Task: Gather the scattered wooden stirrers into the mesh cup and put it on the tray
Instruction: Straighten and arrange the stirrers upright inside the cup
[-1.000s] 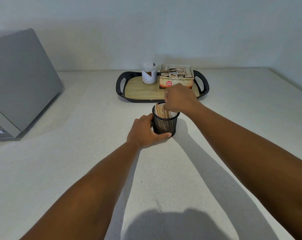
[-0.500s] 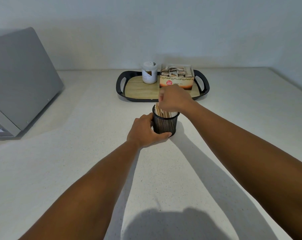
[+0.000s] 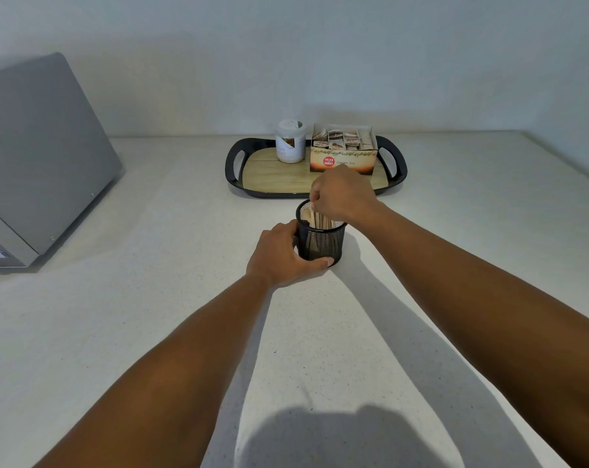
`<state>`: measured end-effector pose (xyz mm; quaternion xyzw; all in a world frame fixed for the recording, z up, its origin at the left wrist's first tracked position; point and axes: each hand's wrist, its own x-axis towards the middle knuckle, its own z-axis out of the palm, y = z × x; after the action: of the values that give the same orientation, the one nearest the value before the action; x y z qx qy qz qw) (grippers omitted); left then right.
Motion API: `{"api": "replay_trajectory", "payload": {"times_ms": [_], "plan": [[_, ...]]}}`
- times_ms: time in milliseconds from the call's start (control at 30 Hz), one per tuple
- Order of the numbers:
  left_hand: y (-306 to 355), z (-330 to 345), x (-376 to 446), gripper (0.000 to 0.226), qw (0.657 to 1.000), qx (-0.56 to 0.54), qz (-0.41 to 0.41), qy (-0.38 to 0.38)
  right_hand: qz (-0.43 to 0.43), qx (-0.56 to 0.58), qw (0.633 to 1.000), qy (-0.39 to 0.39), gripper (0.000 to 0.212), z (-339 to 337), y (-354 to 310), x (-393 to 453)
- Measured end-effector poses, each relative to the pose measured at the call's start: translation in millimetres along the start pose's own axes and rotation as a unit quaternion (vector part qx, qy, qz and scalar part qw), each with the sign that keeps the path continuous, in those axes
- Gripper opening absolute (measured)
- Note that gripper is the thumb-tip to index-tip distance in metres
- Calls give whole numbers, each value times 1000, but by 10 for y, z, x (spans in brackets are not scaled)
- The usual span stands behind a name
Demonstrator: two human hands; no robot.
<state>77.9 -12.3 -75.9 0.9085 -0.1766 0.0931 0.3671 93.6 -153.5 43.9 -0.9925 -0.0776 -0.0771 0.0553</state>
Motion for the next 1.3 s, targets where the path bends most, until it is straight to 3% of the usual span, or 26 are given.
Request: {"api": "replay_trajectory", "payload": {"times_ms": [433, 700, 933, 1300], "plan": [[25, -20, -10, 79, 1000, 7, 10, 13, 10, 105, 994, -17, 24, -76, 70, -43], [6, -6, 6, 82, 1000, 7, 7, 10, 59, 70, 996, -20, 34, 4, 21, -52], [-4, 5, 6, 82, 1000, 1, 9, 12, 38, 91, 995, -13, 27, 84, -35, -57], [7, -12, 0, 81, 1000, -5, 19, 11, 73, 200, 973, -83, 21, -72, 37, 4]]}}
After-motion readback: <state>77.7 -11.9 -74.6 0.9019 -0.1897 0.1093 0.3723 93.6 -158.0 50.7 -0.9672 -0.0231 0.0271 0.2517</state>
